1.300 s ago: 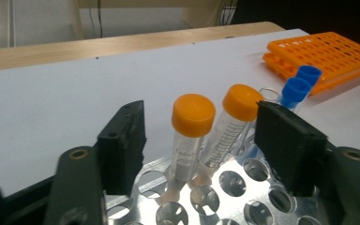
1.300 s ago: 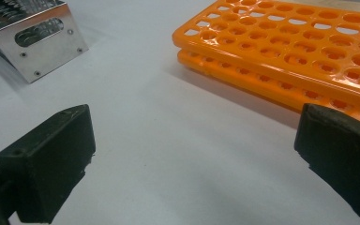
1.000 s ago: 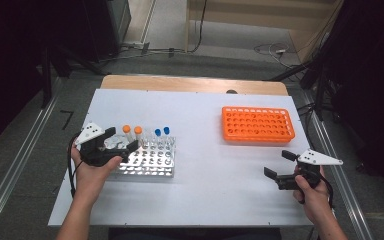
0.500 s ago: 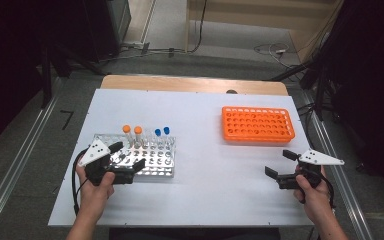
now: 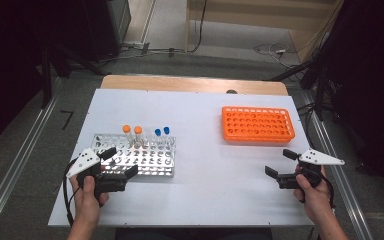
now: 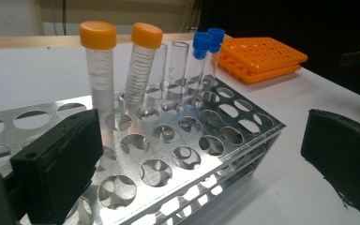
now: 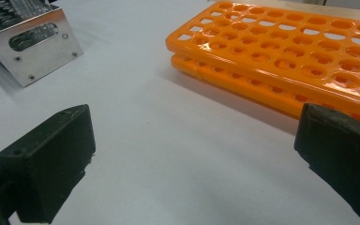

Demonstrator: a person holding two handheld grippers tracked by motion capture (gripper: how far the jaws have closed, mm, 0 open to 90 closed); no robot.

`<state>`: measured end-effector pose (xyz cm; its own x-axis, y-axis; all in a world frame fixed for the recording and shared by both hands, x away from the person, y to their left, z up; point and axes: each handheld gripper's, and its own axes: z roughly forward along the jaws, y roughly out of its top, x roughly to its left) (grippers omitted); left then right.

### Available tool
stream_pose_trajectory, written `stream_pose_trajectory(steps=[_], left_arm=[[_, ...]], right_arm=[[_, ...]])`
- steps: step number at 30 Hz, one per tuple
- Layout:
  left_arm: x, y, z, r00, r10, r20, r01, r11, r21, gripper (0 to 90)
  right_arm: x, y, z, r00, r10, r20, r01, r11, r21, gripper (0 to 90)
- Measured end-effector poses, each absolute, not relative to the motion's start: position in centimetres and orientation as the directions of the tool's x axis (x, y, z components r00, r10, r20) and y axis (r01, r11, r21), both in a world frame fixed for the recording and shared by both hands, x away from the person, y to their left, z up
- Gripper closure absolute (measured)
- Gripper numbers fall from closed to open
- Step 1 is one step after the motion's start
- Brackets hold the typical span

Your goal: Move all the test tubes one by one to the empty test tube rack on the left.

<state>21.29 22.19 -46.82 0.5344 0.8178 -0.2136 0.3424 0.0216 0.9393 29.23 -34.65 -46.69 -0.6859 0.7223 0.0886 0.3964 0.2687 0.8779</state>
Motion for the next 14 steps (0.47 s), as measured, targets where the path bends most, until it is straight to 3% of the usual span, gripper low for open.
stream_pose_trajectory(steps=[14], left_arm=[[21.47, 21.78, -46.83, 0.548, 0.812, -0.202, 0.346, 0.000, 0.938, 0.0]], right_arm=[[29.31, -34.97, -46.77, -0.676, 0.730, 0.101, 0.408, 0.256, 0.876, 0.0]])
